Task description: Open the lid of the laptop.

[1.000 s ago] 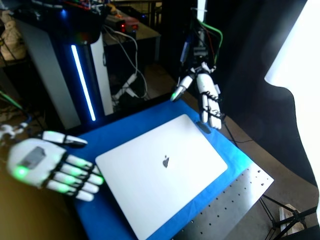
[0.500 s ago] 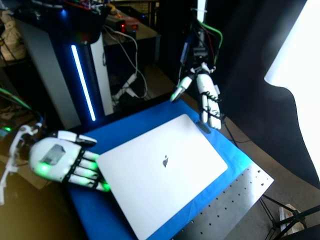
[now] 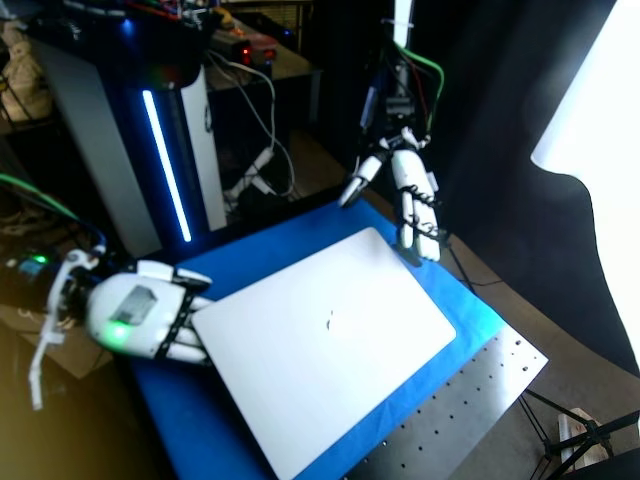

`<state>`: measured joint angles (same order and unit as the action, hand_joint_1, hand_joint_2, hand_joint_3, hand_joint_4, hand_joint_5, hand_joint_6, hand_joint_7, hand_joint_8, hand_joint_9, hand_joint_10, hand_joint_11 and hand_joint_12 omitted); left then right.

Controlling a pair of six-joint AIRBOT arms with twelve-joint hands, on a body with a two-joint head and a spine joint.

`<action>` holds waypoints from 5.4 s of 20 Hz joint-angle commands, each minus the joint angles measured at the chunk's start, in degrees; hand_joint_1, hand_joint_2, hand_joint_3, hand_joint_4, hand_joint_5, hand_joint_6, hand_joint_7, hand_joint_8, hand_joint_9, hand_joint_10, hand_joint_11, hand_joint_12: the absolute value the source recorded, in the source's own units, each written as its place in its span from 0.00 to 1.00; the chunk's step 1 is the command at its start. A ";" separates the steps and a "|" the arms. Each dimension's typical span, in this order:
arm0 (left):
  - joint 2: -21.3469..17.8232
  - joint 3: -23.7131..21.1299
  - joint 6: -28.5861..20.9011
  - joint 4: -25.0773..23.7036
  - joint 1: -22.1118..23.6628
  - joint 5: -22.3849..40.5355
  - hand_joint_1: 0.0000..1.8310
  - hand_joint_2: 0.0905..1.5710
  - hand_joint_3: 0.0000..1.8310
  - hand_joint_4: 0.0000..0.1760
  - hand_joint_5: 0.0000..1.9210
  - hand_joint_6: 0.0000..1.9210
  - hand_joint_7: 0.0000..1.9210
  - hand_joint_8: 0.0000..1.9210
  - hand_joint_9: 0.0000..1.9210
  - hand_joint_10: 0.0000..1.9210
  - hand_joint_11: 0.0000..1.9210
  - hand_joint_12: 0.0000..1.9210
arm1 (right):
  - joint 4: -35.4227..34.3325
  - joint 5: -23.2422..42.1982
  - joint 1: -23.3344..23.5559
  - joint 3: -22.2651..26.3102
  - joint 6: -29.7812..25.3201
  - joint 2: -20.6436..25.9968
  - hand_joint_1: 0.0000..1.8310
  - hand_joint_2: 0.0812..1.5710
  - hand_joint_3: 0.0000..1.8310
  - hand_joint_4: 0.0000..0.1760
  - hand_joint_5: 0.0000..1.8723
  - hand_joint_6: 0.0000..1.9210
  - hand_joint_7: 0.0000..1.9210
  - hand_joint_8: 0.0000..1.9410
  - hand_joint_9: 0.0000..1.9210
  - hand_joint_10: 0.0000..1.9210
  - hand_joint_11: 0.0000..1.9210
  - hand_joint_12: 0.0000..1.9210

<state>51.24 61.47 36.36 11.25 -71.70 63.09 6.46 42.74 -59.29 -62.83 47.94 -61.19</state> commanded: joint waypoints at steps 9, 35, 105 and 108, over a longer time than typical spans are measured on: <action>3.52 3.42 -0.29 -4.87 7.96 0.07 0.38 0.54 0.00 1.00 0.00 0.00 0.00 0.00 0.00 0.00 0.00 0.00 | 0.69 5.56 0.77 -0.38 -1.43 -0.64 0.00 0.80 0.00 0.00 0.00 0.00 0.00 0.00 0.00 0.00 0.00 0.00; 11.38 13.60 12.70 -8.72 32.66 -13.79 0.44 0.61 0.01 1.00 0.00 0.00 0.00 0.00 0.00 0.00 0.00 0.00 | 0.68 5.57 0.61 -0.54 -2.32 -0.82 0.00 0.81 0.00 0.00 0.01 0.00 0.00 0.00 0.00 0.00 0.00 0.00; 42.57 67.25 17.92 -17.49 62.95 -60.75 0.45 0.63 0.00 1.00 0.00 0.00 0.02 0.00 0.00 0.00 0.00 0.00 | 11.29 0.11 7.69 -8.57 -11.00 -6.71 0.00 0.81 0.00 0.00 0.00 0.00 0.00 0.00 0.00 0.00 0.00 0.00; 42.71 67.57 17.90 -17.44 63.03 -60.88 0.41 0.64 0.00 1.00 0.00 0.00 0.02 0.00 0.00 0.00 0.00 0.00 | 11.33 0.11 7.69 -8.58 -11.00 -6.72 0.00 0.82 0.00 0.00 0.01 0.00 0.00 0.00 0.00 0.00 0.00 0.00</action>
<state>94.17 127.81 53.12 -4.86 -9.50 -1.69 17.45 38.65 -52.05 -71.53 37.54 -67.53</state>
